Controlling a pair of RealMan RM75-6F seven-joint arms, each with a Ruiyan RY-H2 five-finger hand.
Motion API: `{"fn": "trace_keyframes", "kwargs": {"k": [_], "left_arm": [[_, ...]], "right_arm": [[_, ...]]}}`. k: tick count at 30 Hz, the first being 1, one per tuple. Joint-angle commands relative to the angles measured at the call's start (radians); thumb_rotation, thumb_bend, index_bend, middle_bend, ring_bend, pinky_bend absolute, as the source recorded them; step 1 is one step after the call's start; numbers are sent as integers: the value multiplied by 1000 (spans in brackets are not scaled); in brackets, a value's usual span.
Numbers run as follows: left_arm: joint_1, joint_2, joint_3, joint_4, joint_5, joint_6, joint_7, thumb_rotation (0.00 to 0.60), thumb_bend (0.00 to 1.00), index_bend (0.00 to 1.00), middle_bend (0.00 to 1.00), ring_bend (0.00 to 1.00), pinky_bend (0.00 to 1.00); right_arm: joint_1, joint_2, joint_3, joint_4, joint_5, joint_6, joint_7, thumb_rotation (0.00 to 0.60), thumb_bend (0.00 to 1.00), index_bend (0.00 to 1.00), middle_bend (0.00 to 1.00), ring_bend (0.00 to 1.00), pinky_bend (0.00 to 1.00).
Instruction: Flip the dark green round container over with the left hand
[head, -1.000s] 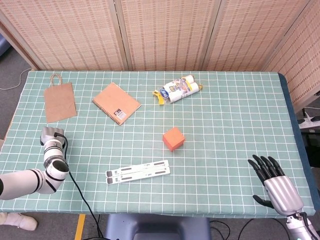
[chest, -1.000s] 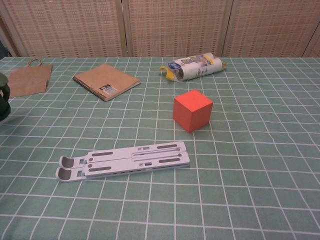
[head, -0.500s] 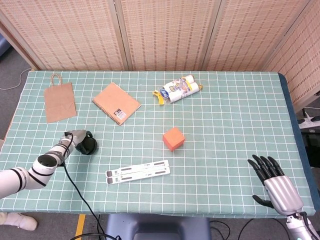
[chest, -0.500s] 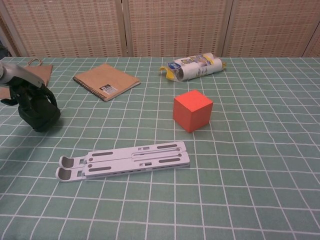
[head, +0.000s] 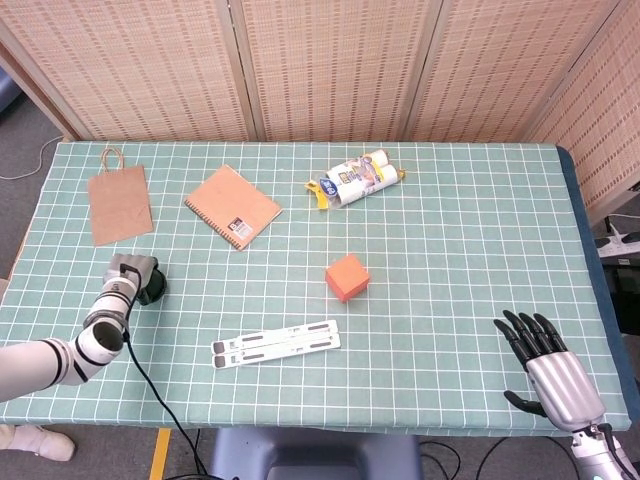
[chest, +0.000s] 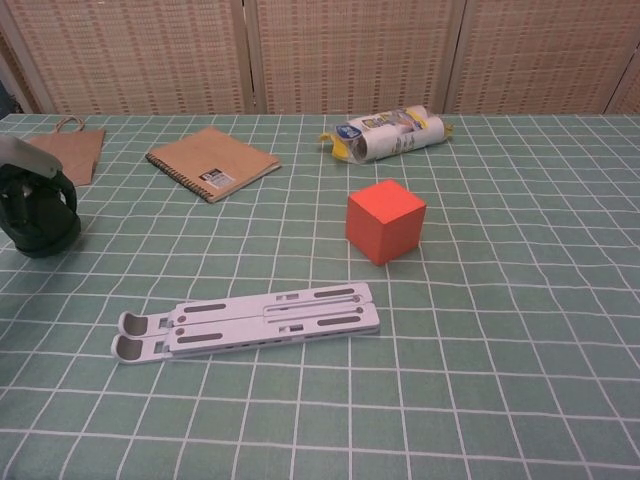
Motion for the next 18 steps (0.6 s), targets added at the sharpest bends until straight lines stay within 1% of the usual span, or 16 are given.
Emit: {"fn": "trace_keyframes", "kwargs": {"k": [1, 3, 6, 8, 10, 11, 13, 16, 18], "left_arm": [[-3, -18, 13, 12, 5, 7, -3, 600, 464, 452, 509, 545, 789], [-4, -32, 28, 19, 16, 23, 1, 600, 463, 445, 488, 525, 779], [2, -55, 36, 33, 34, 37, -3, 600, 462, 439, 452, 484, 777], [7, -68, 41, 42, 44, 47, -4, 600, 462, 408, 415, 436, 728], [10, -79, 42, 48, 49, 57, -8, 600, 458, 317, 327, 347, 584], [11, -81, 42, 49, 50, 62, -9, 600, 454, 278, 285, 310, 533], [10, -82, 43, 46, 50, 74, -9, 600, 438, 135, 141, 177, 384], [6, -81, 45, 38, 40, 90, -2, 600, 424, 18, 44, 81, 258], [5, -78, 41, 33, 36, 92, -1, 600, 419, 2, 15, 46, 210]], "right_arm": [[0, 1, 0, 0, 0, 2, 4, 600, 46, 0, 0, 0, 0], [-1, 1, 1, 0, 1, 4, 5, 600, 46, 0, 0, 0, 0], [-1, 0, -1, 0, 1, 2, 3, 600, 45, 0, 0, 0, 0], [-1, 1, -2, -2, -1, 1, 5, 600, 45, 0, 0, 0, 0], [-3, 3, -2, -3, -2, 7, 9, 600, 45, 0, 0, 0, 0], [-4, 3, -2, -3, -1, 9, 11, 600, 45, 0, 0, 0, 0], [-4, 4, -1, -2, -1, 9, 13, 600, 45, 0, 0, 0, 0], [-1, 3, -3, 0, -4, 3, 14, 600, 45, 0, 0, 0, 0], [1, 3, -4, 0, -6, 0, 15, 600, 45, 0, 0, 0, 0]]}}
